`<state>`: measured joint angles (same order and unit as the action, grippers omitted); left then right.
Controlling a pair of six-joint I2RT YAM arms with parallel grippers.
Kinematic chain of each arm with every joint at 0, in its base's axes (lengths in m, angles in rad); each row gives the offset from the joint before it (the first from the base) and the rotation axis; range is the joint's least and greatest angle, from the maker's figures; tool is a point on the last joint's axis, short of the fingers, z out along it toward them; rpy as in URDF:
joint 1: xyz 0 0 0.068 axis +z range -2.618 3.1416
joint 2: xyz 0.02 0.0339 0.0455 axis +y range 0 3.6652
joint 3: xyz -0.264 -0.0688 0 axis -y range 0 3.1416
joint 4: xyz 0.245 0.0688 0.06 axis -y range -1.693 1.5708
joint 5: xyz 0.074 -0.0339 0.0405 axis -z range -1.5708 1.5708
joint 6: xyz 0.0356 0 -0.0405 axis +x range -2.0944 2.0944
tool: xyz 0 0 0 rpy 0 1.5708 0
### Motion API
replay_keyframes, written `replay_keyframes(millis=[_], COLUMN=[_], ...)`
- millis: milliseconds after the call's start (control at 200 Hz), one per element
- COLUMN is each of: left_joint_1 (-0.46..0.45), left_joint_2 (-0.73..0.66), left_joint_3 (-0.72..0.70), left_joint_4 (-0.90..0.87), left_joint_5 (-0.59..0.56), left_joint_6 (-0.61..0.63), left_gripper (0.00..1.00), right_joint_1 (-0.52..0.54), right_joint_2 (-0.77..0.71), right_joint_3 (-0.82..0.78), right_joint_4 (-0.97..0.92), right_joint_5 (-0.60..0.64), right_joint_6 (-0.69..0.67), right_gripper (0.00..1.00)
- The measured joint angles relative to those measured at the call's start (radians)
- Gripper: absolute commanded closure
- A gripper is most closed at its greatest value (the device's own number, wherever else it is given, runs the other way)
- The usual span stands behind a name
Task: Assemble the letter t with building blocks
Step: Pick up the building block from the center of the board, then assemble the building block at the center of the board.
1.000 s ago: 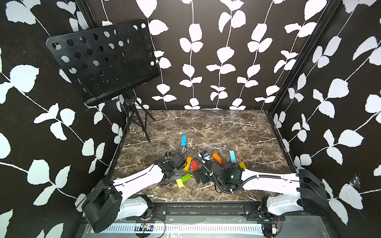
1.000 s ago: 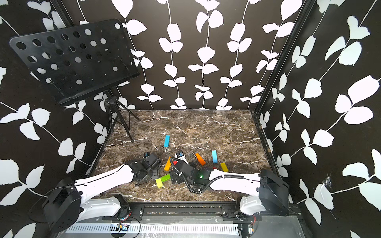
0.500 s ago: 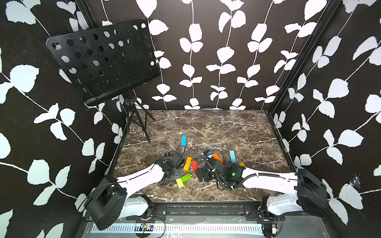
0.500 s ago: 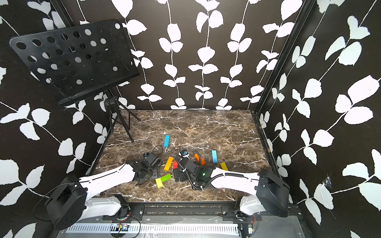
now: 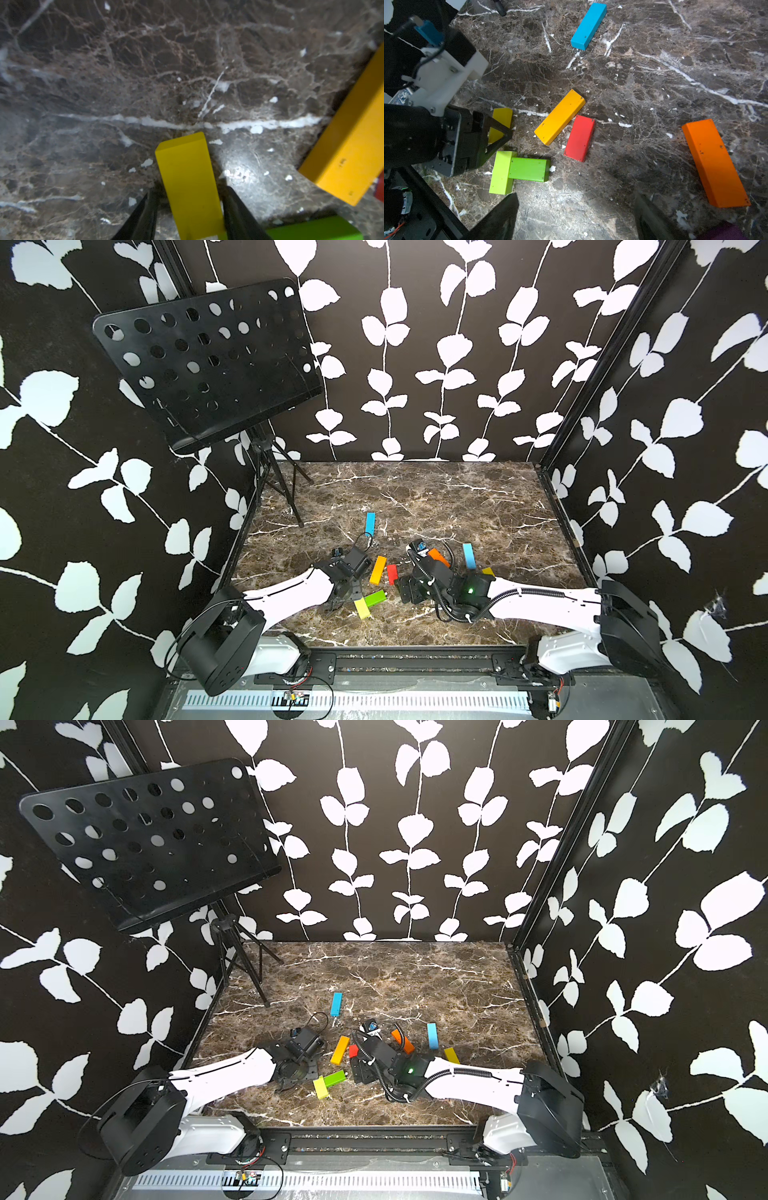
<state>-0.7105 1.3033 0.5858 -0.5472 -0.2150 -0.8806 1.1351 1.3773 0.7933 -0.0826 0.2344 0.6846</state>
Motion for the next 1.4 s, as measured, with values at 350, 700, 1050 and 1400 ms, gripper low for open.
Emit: replay_keyframes(millis=[350, 700, 1050, 1400], left_joint_1=[0.031, 0.064, 0.166, 0.263], left_joint_2=[0.000, 0.042, 0.133, 0.247], left_joint_3=[0.003, 0.122, 0.365, 0.482], left_joint_4=[0.003, -0.058, -0.076, 0.003], left_joint_5=[0.015, -0.011, -0.053, 0.040], left_joint_6=[0.027, 0.225, 0.589, 0.924], left_gripper=[0.77, 1.00, 1.00, 1.00], right_joint_1=[-0.012, -0.117, -0.203, -0.244], right_joint_2=[-0.030, -0.030, 0.035, 0.088], right_joint_3=[0.003, -0.018, 0.002, 0.146], right_joint_4=[-0.033, 0.027, 0.037, -0.012], right_joint_5=[0.024, -0.042, -0.161, -0.165], right_joint_6=[-0.012, 0.052, 0.038, -0.070], right_gripper=[0.01, 0.01, 0.01, 0.01])
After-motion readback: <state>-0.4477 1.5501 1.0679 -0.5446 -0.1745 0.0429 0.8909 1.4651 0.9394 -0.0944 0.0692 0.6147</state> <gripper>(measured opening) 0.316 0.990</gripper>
